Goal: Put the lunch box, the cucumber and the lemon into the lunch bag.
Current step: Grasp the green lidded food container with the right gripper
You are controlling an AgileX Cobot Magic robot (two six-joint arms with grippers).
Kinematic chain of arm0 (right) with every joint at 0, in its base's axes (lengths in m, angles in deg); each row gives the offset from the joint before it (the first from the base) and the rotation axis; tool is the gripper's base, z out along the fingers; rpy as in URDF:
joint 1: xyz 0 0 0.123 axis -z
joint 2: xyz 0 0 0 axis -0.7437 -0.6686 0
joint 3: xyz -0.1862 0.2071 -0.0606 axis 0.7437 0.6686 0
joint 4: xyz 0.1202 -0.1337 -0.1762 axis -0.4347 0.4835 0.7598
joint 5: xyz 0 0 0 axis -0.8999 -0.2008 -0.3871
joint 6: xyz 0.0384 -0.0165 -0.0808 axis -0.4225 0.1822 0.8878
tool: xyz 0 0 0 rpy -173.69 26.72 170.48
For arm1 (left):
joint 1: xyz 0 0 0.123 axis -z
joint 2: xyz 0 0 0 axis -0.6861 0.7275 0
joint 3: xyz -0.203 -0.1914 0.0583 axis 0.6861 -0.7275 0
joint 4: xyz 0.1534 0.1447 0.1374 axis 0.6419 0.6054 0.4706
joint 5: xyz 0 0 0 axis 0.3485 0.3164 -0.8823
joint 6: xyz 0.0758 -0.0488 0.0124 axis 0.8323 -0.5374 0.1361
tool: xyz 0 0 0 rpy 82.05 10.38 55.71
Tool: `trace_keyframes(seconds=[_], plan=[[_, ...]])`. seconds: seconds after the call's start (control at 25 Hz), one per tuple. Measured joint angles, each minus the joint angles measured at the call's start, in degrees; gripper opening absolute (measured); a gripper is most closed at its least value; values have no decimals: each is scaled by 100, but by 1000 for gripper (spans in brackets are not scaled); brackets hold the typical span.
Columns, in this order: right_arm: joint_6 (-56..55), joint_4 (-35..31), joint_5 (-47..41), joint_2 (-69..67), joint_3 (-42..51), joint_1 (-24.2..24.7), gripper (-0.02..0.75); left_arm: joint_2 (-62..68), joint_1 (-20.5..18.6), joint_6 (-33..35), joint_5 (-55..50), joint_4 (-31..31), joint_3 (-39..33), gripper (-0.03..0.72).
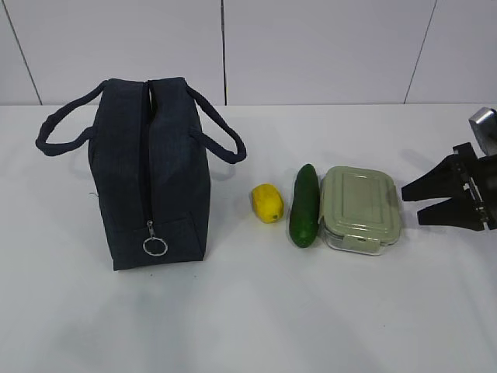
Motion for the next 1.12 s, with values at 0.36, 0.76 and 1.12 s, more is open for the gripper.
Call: trace_keyframes(seconds=[0.36, 0.76, 1.12], plan=[[703, -498, -11, -433, -35, 0, 495, 0, 0, 0, 0, 0, 0, 238], [1393, -917, 1, -554, -35, 0, 495, 0, 0, 0, 0, 0, 0, 238], [1407, -1051, 1, -565, -35, 0, 495, 0, 0, 0, 0, 0, 0, 238]])
